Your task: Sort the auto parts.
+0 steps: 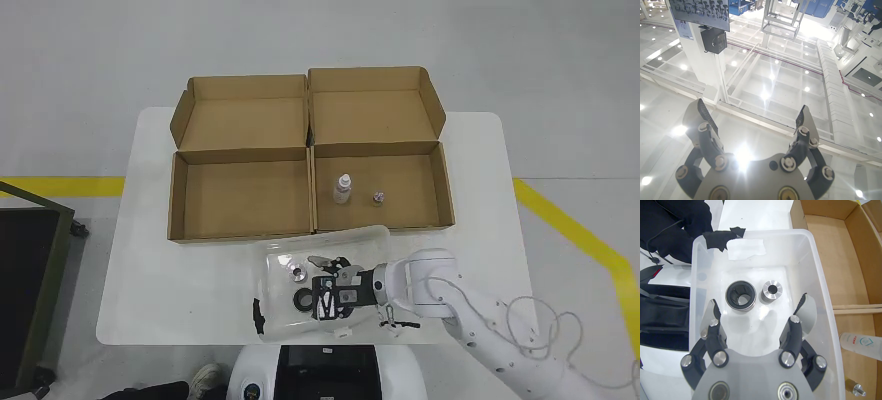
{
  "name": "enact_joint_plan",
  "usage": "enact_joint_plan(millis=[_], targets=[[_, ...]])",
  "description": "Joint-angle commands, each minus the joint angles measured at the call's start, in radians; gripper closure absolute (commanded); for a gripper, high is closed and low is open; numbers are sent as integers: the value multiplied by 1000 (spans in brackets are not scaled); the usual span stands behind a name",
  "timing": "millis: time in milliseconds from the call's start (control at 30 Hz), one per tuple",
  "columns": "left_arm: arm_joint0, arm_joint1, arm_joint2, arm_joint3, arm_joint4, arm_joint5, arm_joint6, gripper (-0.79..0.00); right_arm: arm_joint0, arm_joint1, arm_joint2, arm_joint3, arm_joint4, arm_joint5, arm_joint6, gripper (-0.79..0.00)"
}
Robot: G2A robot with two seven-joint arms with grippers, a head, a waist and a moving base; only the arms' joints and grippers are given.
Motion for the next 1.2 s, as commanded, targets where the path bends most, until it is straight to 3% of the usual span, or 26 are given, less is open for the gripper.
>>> enact_joint_plan(millis=[0, 133, 433, 900, 1167], targets=[[0, 0, 0, 0, 0, 0, 0, -785, 2, -3, -9, 12, -10, 2, -7, -653], [0, 0, 0, 0, 0, 0, 0, -785, 7, -9, -30, 38, -25, -2, -17, -585], [0, 0, 0, 0, 0, 0, 0, -785, 27, -25, -71, 81, -27, -12, -29, -585], [0, 0, 0, 0, 0, 0, 0, -785, 59, -53, -127, 118, -39, -9, -47, -443], [0, 0, 0, 0, 0, 0, 0, -785, 74, -68, -149, 141, -47, -8, -66, -422]])
